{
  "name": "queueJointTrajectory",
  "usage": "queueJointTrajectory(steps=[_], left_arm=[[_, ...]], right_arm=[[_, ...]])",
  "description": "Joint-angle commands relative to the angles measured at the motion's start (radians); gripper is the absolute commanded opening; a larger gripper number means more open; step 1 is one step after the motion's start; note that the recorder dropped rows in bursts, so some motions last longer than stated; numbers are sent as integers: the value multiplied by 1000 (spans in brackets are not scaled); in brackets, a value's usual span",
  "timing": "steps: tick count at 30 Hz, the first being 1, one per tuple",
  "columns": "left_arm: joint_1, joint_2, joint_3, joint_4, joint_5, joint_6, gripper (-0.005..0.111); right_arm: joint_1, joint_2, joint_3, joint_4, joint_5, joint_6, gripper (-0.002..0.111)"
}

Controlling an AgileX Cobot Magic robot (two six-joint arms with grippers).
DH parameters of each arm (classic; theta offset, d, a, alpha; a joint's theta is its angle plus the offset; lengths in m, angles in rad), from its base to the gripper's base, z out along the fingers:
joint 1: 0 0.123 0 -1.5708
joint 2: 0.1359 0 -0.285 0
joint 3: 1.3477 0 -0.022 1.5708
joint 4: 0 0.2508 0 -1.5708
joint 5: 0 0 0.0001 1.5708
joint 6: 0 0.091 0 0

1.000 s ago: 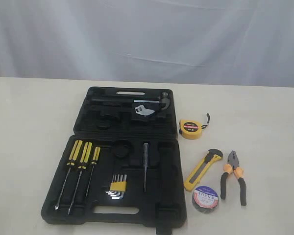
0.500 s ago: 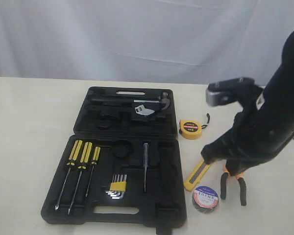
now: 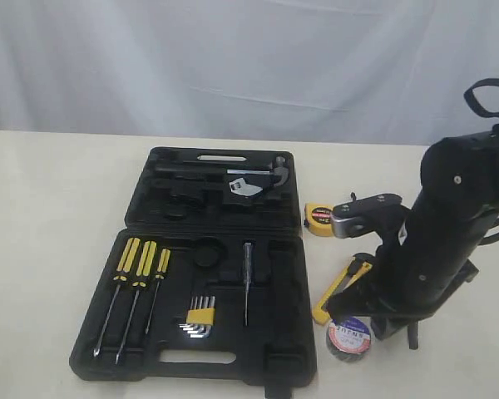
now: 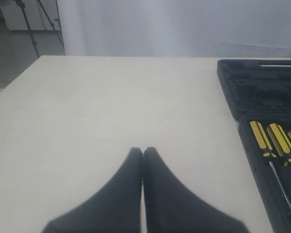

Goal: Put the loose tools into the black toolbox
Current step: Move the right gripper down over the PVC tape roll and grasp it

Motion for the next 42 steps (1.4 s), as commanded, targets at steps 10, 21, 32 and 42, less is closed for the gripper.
queueJointTrajectory(steps=[10, 21, 32, 42], left_arm=[[-5, -1, 3, -10, -8, -4, 0], [-5, -1, 3, -10, -8, -4, 0], [-5, -1, 3, -10, -8, -4, 0], [-5, -1, 3, -10, -8, -4, 0]], right_arm=[[117, 2, 0, 0, -50, -148, 67], [117, 2, 0, -19, -117, -138, 61], [117, 11, 0, -94, -124, -151, 61], [117, 95, 0, -150, -139, -145, 70]])
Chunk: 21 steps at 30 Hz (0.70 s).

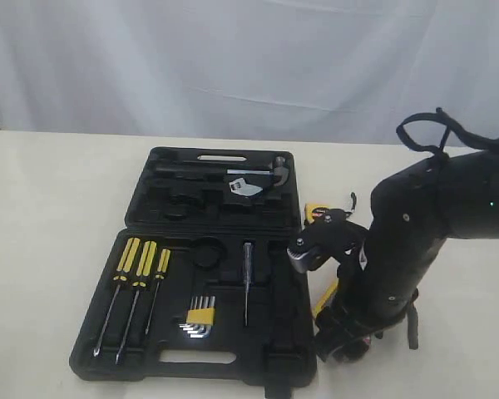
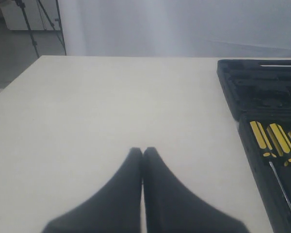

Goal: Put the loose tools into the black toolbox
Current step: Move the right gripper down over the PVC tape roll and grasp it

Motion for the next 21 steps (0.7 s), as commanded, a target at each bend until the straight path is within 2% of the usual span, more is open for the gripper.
queueJointTrajectory(steps=[1, 21], left_arm=[[-5, -1, 3, -10, -8, -4, 0], [-5, -1, 3, -10, -8, -4, 0]], right_arm=[[3, 6, 0, -19, -21, 0, 70], [3, 42, 0, -17, -90, 31, 70]])
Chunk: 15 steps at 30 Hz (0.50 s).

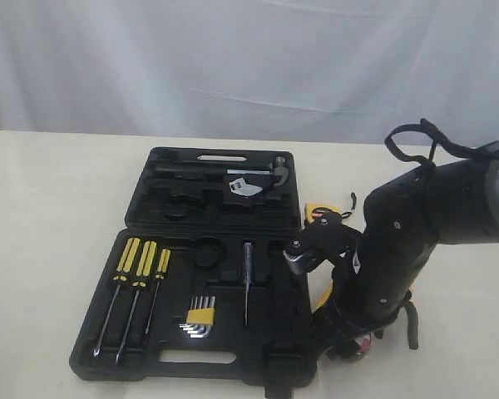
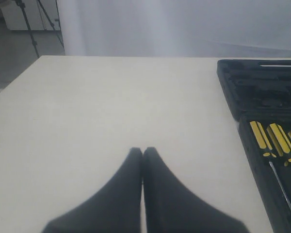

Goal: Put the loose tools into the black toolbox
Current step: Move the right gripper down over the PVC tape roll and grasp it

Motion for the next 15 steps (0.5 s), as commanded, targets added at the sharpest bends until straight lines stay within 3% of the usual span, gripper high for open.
queueJointTrajectory(steps=[1, 15], left_arm=[[-5, -1, 3, -10, -8, -4, 0], [-5, -1, 3, -10, -8, -4, 0]], right_arm=[[3, 1, 0, -10, -34, 4, 70], [3, 63, 0, -13, -45, 6, 70]])
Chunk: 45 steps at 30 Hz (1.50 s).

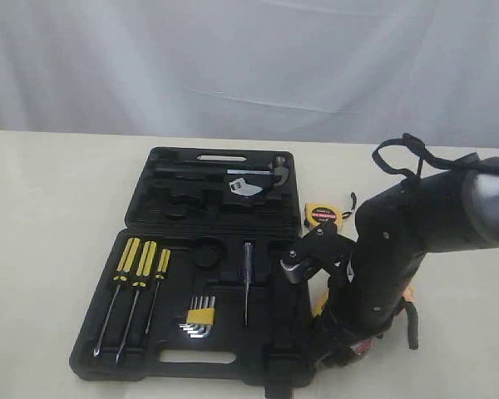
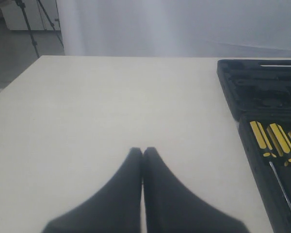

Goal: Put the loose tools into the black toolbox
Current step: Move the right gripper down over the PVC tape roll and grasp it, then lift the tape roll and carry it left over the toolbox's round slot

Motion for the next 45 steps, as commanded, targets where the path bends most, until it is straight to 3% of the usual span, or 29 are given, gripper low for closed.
queueJointTrajectory(steps=[1, 6, 11, 15, 24, 36, 45], left_arm=[[-5, -1, 3, -10, -8, -4, 0], [-5, -1, 3, -10, -8, -4, 0], [-5, -1, 3, -10, -8, -4, 0], [-5, -1, 3, -10, -8, -4, 0], [-5, -1, 3, -10, -8, -4, 0], [-5, -1, 3, -10, -8, -4, 0], [-5, -1, 3, -10, -8, -4, 0]], right_arm=[[3, 7, 0, -13, -8, 5, 70], [3, 7, 0, -13, 0, 5, 67], [3, 7, 0, -14, 26, 9, 43], [3, 7, -17, -16, 72, 9, 31], [3, -12, -212, -14, 438, 9, 30], [5, -53, -430, 210, 477, 5, 30], [92, 104, -685, 167, 488, -2, 30]])
